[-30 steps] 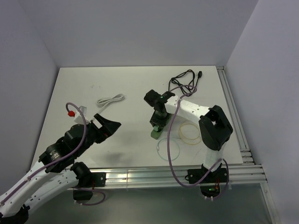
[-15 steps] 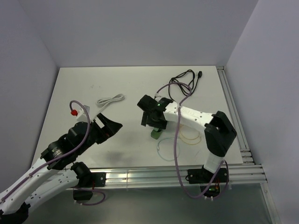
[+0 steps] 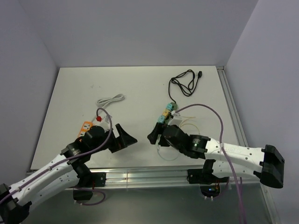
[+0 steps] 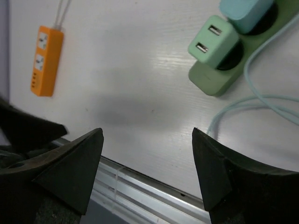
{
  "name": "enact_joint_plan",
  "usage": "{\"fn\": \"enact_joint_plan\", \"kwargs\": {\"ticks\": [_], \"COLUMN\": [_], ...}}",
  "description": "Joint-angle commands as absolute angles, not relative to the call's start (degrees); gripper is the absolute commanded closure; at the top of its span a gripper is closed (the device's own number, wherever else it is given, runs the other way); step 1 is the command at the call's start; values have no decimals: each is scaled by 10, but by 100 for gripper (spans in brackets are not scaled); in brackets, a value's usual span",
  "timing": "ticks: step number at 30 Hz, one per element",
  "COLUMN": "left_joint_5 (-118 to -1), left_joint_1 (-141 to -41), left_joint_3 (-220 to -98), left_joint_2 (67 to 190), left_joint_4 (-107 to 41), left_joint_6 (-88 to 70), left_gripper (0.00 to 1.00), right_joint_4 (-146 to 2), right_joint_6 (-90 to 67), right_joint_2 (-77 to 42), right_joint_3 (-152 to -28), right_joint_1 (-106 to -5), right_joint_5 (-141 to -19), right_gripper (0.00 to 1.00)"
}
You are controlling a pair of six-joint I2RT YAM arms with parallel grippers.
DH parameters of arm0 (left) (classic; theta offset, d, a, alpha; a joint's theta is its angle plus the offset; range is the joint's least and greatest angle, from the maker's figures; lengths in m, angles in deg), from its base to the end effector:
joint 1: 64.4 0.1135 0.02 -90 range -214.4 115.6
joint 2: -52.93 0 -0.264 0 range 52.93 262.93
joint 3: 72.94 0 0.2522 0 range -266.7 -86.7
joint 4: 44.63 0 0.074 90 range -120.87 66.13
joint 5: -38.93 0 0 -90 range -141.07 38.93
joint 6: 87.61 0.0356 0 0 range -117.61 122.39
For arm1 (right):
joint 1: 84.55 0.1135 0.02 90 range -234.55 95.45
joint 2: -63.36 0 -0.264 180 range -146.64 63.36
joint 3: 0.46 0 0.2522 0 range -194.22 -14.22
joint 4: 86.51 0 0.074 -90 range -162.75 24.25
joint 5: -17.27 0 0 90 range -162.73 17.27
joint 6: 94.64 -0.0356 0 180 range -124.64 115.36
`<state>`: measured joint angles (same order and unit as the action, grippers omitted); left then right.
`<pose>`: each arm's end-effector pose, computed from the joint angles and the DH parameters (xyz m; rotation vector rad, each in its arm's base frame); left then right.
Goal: Insert the plug
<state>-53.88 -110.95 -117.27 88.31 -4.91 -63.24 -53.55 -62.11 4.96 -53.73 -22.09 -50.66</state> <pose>0.1005 -0.1087 0.2495 -0.3582 2.3295 -1.1440 0.1122 0.1863 0.2498 0.1165 2.2779 0.7352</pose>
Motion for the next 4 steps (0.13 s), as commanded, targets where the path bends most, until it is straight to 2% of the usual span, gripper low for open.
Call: {"fn": "enact_joint_plan", "kwargs": {"ticks": [1,2,3,4], "left_joint_5": [-741,-824,-850,-866], "left_joint_1": [-1101,-1096,-1095,-1095], "left_joint_3": [-1084,-1013,-973,-936], "left_joint_2": [880,881,886,894], "left_joint_4": [-347,-440,-542,-794], "left_joint_6": [-671,-699,-738,-821], "left_gripper": [1,1,1,1], "right_joint_4": [-685,-715,-796,-844], "right_joint_6": [-600,-602,-593,-559], "right_joint_2": [111,134,187,218], "right_joint_3": [-442,-415,-387,-328], "right_joint_1": [-181,-165,-154,-130], "right_joint_5": [-513,-510,-519,-520], "right_gripper": [17,17,17,17]}}
